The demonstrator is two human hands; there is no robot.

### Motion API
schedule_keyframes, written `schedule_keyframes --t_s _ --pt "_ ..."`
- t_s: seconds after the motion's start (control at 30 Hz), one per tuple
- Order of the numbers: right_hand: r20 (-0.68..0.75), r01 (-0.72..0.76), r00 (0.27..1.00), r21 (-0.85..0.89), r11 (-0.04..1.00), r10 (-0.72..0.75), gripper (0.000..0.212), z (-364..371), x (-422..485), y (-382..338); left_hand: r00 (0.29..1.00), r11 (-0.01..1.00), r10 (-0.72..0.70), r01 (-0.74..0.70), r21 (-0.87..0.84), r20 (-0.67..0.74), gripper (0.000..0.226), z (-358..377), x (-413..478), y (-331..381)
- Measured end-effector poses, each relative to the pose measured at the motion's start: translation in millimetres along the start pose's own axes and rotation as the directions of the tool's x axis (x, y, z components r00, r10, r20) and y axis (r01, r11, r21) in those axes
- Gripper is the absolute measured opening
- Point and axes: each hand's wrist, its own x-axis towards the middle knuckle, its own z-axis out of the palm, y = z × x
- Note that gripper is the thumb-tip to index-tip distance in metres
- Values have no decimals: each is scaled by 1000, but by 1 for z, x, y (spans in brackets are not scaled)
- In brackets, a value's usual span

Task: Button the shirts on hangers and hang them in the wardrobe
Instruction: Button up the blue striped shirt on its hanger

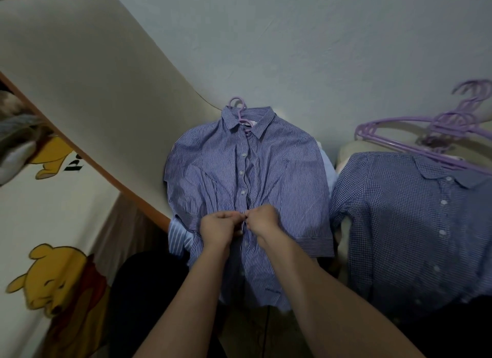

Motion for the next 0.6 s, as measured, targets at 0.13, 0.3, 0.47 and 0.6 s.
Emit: schedule_keyframes --t_s 0.13,0.3,0.47,0.6 --pt "40 28 999 -20 999 -27 19 -4 -6 -2 999 998 -52 52 -43 5 9 0 -2 4" --pt "54 52 997 -36 998 -50 24 -4 -9 0 991 933 131 -117 341 -18 15 -3 7 6" --pt "12 163 987 -138 977 -163 24 -9 -15 2 945 559 287 -296 774 155 16 0 6 28" --pt "15 208 978 -220 953 -210 20 -14 -12 -1 955 518 221 -285 807 195 18 1 16 34"
